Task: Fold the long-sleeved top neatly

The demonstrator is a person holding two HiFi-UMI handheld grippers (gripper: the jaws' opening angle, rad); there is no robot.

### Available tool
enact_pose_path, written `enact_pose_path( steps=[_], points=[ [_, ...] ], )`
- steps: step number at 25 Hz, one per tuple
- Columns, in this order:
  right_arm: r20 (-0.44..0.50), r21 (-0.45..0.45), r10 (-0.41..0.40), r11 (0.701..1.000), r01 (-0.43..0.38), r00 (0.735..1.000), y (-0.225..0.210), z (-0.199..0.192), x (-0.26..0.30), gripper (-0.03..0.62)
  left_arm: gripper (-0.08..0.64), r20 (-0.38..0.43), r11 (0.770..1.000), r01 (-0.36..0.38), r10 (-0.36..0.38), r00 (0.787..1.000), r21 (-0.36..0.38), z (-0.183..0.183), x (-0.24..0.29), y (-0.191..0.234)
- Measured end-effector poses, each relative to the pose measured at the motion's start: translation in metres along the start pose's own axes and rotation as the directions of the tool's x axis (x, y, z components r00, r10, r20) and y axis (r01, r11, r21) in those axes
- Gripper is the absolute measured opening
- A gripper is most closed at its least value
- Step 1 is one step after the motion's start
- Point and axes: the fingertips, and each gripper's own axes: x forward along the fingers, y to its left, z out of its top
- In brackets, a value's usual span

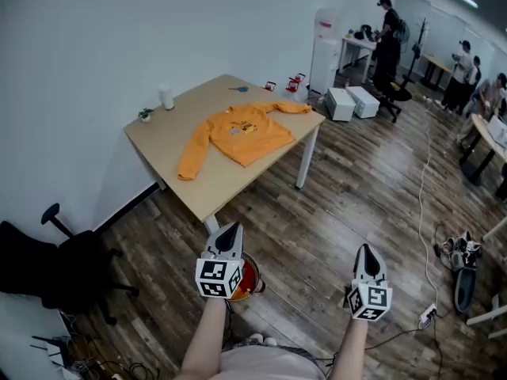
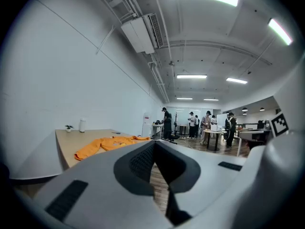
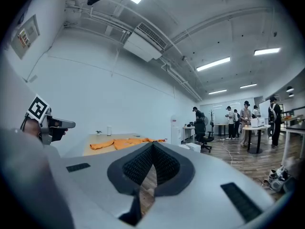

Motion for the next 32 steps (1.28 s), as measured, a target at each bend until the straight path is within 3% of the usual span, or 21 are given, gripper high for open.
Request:
enact_pose_path(
  steps=[15,17,19,24,27,32],
  points=[
    [0.032,0.088,0.025,0.996,-0.028,0.999,-0.001,0.0,-0.008,0.008,0.003,-0.006,0.995,0.039,-0.04,0.999,-0.095,-0.012,0.002,-0.011],
    [0.049,0.112,0.042,0.993,-0.047,0.998,0.001,0.004,-0.009,0.042,0.006,-0.002,0.993,0.062,-0.062,0.998,-0.105,-0.01,0.002,-0.013],
    [0.058,0.138,0.059,0.988,-0.067,0.997,0.003,0.008,-0.008,0.183,0.09,0.015,0.989,0.092,-0.091,0.996,-0.112,-0.006,0.0,-0.016],
    [0.068,0.181,0.052,0.981,-0.063,0.996,0.0,0.009,-0.006,0.326,0.346,0.034,0.986,0.128,-0.125,0.992,-0.104,-0.003,0.001,-0.017],
    [0.066,0.218,0.042,0.974,-0.055,0.997,0.0,0.004,-0.002,0.401,0.401,0.025,0.987,0.12,-0.118,0.993,-0.105,-0.01,0.003,-0.011],
    [0.066,0.205,0.039,0.977,-0.052,0.997,0.007,0.003,0.013,0.426,0.423,0.028,0.988,0.12,-0.118,0.993,-0.096,-0.011,0.009,-0.001]
  ],
)
